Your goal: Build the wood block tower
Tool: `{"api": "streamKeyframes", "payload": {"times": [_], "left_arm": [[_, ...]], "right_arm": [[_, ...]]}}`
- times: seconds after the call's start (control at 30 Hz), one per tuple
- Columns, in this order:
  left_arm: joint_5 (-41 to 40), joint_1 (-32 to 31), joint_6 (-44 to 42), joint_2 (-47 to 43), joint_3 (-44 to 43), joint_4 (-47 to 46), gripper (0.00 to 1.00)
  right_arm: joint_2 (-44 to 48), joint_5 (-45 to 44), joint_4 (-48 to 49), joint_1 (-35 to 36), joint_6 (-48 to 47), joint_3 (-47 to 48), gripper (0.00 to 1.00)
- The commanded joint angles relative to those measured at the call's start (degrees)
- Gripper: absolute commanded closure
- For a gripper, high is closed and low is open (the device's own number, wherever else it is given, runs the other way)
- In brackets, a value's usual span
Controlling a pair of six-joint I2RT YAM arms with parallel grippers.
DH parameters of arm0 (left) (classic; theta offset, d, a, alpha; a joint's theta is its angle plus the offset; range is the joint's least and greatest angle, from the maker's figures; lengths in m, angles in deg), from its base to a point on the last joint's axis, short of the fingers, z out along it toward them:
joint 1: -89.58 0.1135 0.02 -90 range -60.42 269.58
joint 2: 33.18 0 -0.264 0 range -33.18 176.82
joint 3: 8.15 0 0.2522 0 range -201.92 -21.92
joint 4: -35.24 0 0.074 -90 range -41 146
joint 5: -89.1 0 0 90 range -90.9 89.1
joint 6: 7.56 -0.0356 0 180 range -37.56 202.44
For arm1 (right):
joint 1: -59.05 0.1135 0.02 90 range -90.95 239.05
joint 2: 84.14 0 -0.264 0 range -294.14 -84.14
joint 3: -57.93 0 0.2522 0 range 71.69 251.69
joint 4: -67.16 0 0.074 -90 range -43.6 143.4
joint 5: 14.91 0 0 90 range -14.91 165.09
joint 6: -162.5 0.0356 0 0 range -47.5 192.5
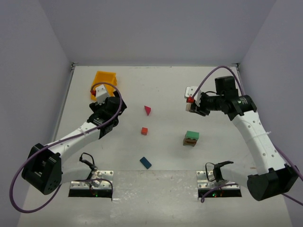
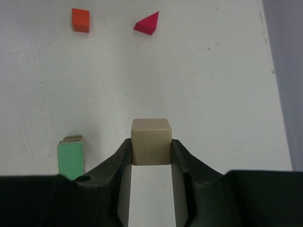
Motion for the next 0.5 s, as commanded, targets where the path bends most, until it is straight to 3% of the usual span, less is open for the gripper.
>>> {"api": "streamKeyframes", "payload": {"times": [0.0, 0.1, 0.23, 0.47], "left_arm": [[1.1, 0.3, -2.1, 2.5, -4.0, -2.3, 0.0], [1.5, 0.3, -2.2, 3.4, -5.1, -1.5, 0.0], [1.5, 0.3, -2.2, 3.6, -5.4, -0.9, 0.0], [1.4, 0.3, -1.8, 3.8, -6.1, 1.1, 0.0]], "right_arm": [[-0.9, 4.1, -12.6, -0.1, -8.5, 0.5, 0.99], [1.3, 7.3, -15.5, 0.0, -14.0, -2.4, 0.97], [1.1, 9.6, -20.7, 0.0, -14.5, -1.1, 0.96], [2.9, 6.3, -16.9, 0.0, -11.8, -7.5, 0.95]]}}
